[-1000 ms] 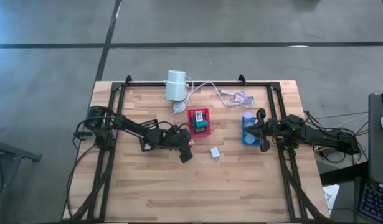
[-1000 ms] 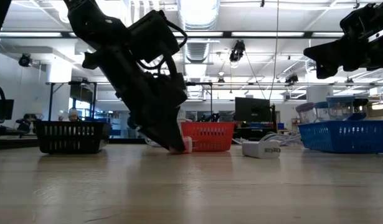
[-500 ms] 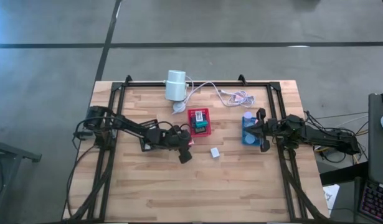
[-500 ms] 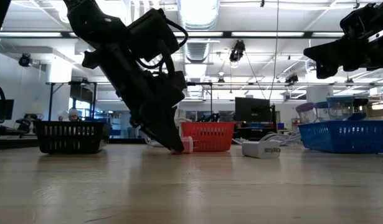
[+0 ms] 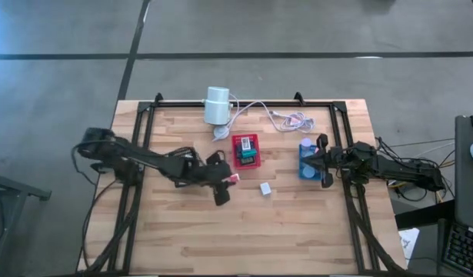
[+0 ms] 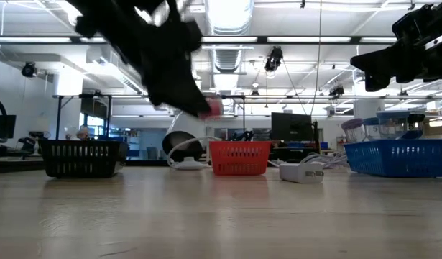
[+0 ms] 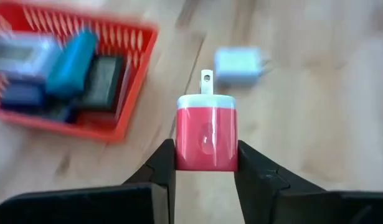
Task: Pick & Place Office items
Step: Put the pink charger adapter into the black basket, then put the white charger adapter into the black basket
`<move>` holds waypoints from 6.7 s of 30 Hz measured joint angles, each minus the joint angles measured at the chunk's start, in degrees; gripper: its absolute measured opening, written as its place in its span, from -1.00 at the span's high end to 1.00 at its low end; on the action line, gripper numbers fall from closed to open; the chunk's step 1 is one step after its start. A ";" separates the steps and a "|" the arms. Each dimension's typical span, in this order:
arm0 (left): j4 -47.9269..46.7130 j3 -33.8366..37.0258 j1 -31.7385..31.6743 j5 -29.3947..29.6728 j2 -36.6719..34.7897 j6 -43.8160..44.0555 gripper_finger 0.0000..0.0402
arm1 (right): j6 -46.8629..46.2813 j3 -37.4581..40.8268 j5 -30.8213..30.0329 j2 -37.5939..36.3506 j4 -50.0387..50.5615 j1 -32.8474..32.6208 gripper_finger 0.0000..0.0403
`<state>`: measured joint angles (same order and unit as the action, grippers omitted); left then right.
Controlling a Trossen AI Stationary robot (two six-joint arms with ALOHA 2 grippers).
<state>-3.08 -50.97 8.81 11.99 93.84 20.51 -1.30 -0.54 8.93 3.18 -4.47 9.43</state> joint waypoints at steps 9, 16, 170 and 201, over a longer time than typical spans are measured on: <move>0.54 9.42 1.71 10.74 -26.78 -5.88 0.49 | 0.00 0.00 -0.02 0.04 0.66 -0.02 0.96; 4.36 21.34 -0.14 6.13 -51.34 -12.70 0.49 | 0.27 0.00 -0.02 0.29 0.85 -0.04 0.96; -11.47 18.68 -9.89 -6.01 -57.16 -26.31 0.86 | -1.17 0.00 -0.05 1.51 2.60 -0.04 0.96; 7.74 50.63 -10.96 -6.85 -85.42 -29.07 1.00 | -1.62 0.00 -1.75 3.43 2.65 -0.04 0.96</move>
<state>4.66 -0.34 -2.15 5.14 8.42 -8.56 -2.92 -0.54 7.18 6.61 -1.83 9.39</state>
